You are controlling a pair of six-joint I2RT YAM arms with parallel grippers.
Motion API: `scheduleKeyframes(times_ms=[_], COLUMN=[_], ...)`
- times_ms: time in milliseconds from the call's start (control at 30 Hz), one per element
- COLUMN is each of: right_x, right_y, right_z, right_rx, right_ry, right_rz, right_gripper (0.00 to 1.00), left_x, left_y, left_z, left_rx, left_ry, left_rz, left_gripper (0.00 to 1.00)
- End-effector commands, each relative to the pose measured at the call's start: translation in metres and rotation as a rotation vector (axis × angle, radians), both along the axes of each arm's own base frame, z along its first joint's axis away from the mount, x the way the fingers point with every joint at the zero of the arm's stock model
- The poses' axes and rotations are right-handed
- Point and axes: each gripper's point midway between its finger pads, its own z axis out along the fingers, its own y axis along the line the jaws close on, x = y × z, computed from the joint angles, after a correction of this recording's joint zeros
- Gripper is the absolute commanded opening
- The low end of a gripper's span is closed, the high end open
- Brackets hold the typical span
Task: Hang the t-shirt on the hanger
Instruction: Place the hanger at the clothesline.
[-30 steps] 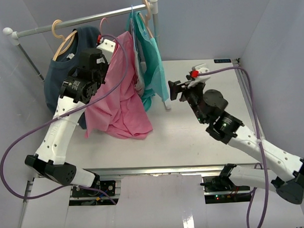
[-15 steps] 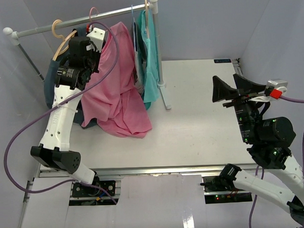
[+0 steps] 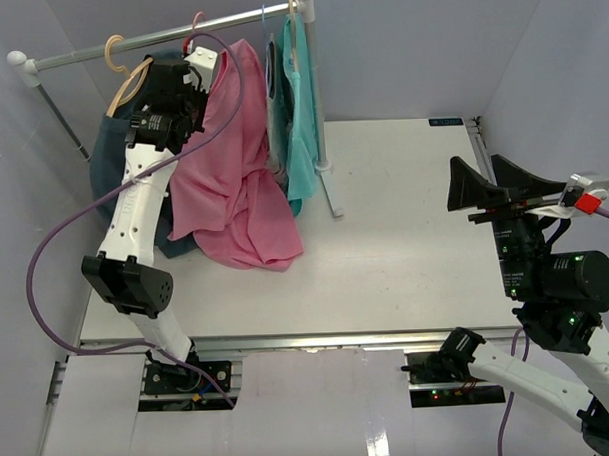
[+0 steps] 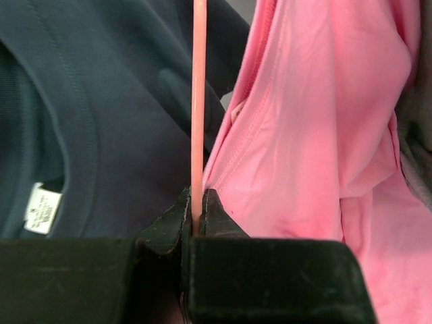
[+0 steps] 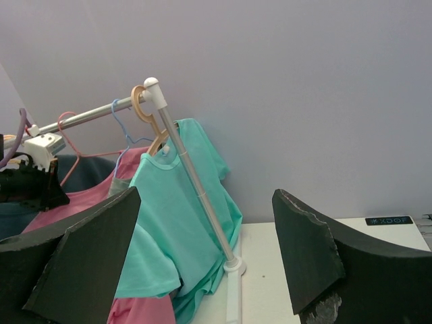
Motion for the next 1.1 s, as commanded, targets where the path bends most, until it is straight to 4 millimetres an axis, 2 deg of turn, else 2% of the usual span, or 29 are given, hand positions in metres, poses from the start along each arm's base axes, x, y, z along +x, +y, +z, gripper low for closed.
scheduleKeyframes(times_ms=[0,200,333,433,600,667,700,767,900,967,1067], right_x=[-0.001,0.002,0.004,0.003,0.002,0.002,0.002,0.003,0.006,0.010,0.016], right_y=[-0.006,-0.005,-0.003,-0.004,-0.006,-0.006,-0.006,-0.004,0.005,0.013,0.029], right_z=[0.006,0.004,0.003,0.004,0.004,0.004,0.004,0.004,0.003,0.000,-0.003], right_rx=[0.016,0.005,0.000,0.001,0.007,0.008,0.009,0.002,-0.013,-0.034,-0.073], right_ry=[-0.007,0.004,0.009,0.007,0.006,0.006,0.004,0.008,0.016,0.036,0.070], right_rz=[-0.022,-0.032,-0.032,-0.032,-0.036,-0.035,-0.036,-0.032,-0.008,0.006,0.047], right_gripper=[0.86,0.86,0.86,0.86,0.86,0.86,0.86,0.86,0.87,0.87,0.87], left_x=[0.010,0.010,0.004,0.001,-0.006,-0.009,-0.012,-0.019,-0.037,-0.056,-0.087], left_y=[0.003,0.005,0.006,0.004,0.007,0.010,0.012,0.016,0.020,0.026,0.033], left_z=[0.037,0.026,0.034,0.033,0.031,0.030,0.033,0.034,0.046,0.068,0.087], left_rx=[-0.066,-0.055,-0.058,-0.065,-0.065,-0.064,-0.072,-0.088,-0.153,-0.175,-0.182], left_ry=[-0.130,-0.123,-0.153,-0.153,-0.154,-0.154,-0.161,-0.170,-0.211,-0.276,-0.331], left_rz=[0.003,0.009,0.006,-0.006,0.005,0.026,0.036,0.060,0.102,0.119,0.123], left_gripper=[0.00,0.00,0.05,0.18,0.47,0.66,0.83,0.96,0.98,0.98,0.98])
